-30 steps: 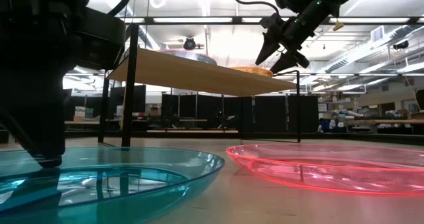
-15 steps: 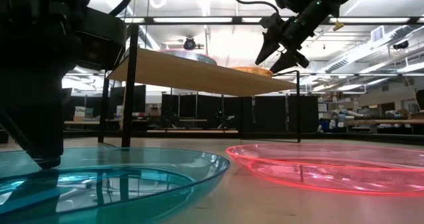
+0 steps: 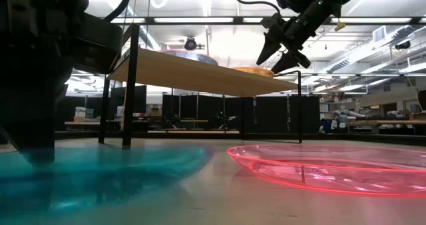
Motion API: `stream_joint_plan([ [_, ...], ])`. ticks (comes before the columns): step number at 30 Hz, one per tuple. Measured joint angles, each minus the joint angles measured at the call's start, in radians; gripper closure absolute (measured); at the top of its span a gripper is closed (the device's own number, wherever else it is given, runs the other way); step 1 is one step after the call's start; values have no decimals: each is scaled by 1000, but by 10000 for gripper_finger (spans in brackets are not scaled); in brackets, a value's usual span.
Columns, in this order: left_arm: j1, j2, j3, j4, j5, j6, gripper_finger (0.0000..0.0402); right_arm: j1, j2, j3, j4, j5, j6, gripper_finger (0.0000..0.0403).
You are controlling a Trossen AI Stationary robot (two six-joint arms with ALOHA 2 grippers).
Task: Place and stack plates onto a shelf
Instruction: Stack the blue plate on the orange plate on the shelf
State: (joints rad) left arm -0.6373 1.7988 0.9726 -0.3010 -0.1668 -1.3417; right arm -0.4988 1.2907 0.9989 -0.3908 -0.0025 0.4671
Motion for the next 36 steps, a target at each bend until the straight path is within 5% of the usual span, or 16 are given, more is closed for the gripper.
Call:
stream_joint_plan([
  [9,-2,-29,-1,-48,41,-11,396,0,0,0,1,-5,0,130],
  [20,-16,-224,-2,-191,42,-8,396,0,0,0,33,-29,0,130],
  [30,-28,-431,-2,-199,25,-8,396,10,0,0,140,-271,0,130],
  [36,-17,-533,-2,-200,-85,-8,396,71,0,0,219,-307,2,130],
])
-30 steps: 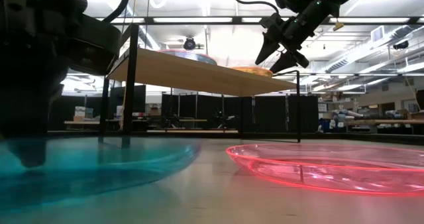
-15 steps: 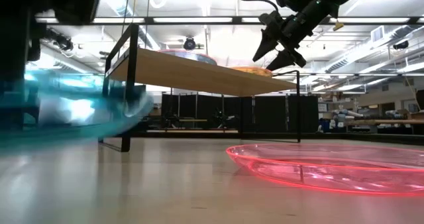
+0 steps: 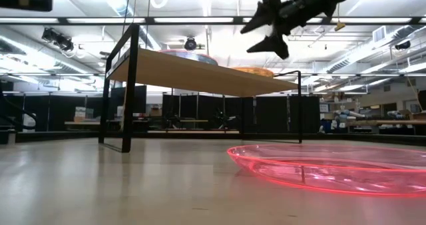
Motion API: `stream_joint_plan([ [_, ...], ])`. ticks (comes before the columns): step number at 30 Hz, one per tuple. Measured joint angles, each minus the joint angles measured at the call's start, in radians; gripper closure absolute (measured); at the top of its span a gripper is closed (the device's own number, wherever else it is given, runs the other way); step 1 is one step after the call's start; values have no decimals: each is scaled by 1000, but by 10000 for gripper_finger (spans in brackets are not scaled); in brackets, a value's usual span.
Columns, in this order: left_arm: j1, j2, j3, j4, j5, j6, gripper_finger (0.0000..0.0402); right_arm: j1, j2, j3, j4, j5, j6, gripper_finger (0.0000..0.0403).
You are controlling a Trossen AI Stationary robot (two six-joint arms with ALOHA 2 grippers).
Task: Place and stack plates onto a shelf
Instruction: Stack the blue plate on the orange plate on the shelf
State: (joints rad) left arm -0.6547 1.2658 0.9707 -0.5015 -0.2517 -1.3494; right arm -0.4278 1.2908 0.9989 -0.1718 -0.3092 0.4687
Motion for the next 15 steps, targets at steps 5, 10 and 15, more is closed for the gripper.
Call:
stream_joint_plan([
  [5,30,-71,0,-1,-41,3,396,65,0,0,41,0,12,130],
  [10,87,-122,0,-3,-42,30,397,128,0,0,69,0,70,130],
  [15,158,-158,0,-15,-41,57,397,189,0,0,90,0,81,130],
])
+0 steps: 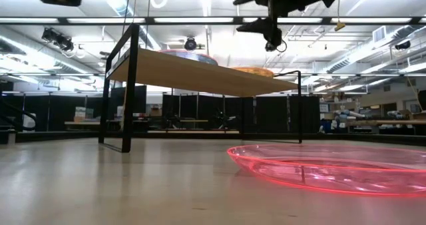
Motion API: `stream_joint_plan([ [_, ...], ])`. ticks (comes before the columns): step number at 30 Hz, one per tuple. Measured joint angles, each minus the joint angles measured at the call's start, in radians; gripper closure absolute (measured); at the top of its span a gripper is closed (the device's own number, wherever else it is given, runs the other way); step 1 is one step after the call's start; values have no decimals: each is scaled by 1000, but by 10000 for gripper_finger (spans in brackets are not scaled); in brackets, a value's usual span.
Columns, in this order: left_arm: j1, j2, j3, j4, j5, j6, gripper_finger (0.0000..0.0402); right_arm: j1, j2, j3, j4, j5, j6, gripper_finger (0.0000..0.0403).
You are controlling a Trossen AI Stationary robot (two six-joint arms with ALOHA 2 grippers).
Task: Place and stack plates onto a shelf
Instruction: Stack the blue plate on the orange plate on the shelf
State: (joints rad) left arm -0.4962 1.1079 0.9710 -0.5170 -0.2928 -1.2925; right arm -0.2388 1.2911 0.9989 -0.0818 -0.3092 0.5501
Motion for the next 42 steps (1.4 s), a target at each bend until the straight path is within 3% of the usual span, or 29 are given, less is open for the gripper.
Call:
stream_joint_plan([
  [7,106,-18,1,1,7,88,397,73,0,0,7,9,54,131],
  [17,261,-18,1,-6,34,146,397,147,0,0,7,124,86,131],
  [28,411,-18,1,-5,35,206,397,181,0,0,7,261,87,131],
  [42,518,-17,1,6,61,242,396,187,0,0,6,313,86,167],
])
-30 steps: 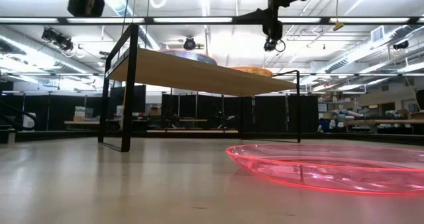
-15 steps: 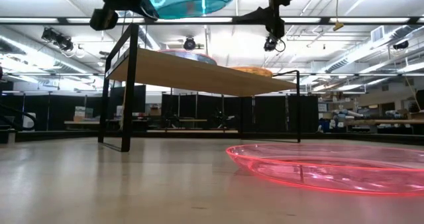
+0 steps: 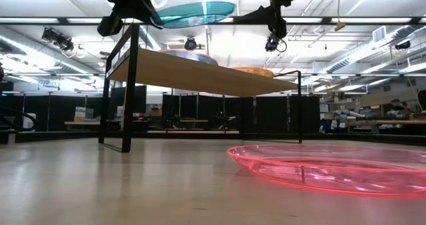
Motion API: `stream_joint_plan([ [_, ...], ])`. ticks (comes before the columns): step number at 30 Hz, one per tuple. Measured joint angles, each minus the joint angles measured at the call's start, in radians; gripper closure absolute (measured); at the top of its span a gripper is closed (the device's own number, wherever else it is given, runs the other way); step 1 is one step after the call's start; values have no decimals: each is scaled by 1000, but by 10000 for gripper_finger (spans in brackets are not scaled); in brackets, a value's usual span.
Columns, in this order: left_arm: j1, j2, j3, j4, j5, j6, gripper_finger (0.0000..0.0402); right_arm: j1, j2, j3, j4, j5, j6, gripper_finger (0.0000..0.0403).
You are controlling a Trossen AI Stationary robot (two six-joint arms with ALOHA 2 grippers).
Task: Place and stack plates onto a shelf
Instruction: Stack the blue plate on the orange plate on the shelf
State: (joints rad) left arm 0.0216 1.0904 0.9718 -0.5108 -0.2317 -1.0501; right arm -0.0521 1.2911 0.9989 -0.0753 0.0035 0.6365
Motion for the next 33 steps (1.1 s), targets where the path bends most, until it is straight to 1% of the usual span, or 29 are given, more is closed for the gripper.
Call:
stream_joint_plan([
  [8,0,0,0,87,19,26,395,0,0,0,0,6,0,181],
  [14,0,0,0,90,19,26,394,0,0,0,0,5,0,196],
  [28,0,0,0,93,19,23,393,0,0,0,0,5,-1,274],
  [33,0,0,0,94,19,22,392,0,0,0,0,5,-2,289],
])
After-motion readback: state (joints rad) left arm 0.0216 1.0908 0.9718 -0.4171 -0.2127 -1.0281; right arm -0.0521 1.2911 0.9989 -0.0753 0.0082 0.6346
